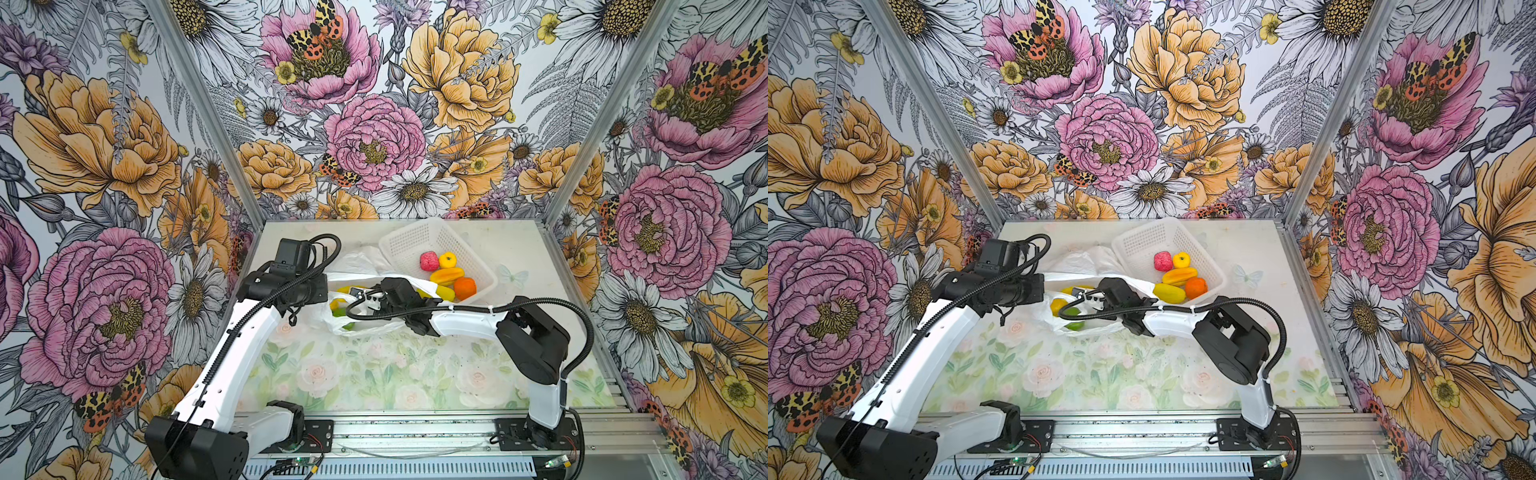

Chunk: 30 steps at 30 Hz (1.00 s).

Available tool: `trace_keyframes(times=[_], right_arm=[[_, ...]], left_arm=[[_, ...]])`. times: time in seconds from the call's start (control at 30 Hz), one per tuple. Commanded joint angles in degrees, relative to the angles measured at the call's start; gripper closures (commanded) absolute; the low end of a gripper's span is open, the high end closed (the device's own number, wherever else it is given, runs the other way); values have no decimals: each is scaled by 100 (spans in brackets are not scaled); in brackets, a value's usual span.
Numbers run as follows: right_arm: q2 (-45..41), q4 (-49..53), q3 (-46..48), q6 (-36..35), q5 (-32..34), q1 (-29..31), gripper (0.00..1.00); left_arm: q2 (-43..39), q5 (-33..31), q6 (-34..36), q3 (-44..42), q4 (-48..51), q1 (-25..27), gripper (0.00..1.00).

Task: Untie the knot of the plastic bag and take out the fruit
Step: 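Lift the long yellow fruit out of the bag with the right gripper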

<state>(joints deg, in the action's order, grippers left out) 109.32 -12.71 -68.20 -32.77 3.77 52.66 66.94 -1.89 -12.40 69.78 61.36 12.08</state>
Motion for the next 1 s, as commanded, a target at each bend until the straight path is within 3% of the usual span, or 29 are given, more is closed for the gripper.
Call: trace_keyframes(times=[0.0,0.47,0.63,0.97], right_arm=[[-517,-526,313,275,-178,185,87],[-2579,-871,1862,344,-141,298,86],[-3022,-943,2075,437,-8,289,92],[-4260,-1704,2892,1493,-44,-685,93]], left_arm=[[-103,79,126,-120,-220,-71,100],[-376,470,153,-790,-546,-453,100],[-352,529,138,-898,-616,-459,100],[-195,567,135,-897,-617,-444,100]])
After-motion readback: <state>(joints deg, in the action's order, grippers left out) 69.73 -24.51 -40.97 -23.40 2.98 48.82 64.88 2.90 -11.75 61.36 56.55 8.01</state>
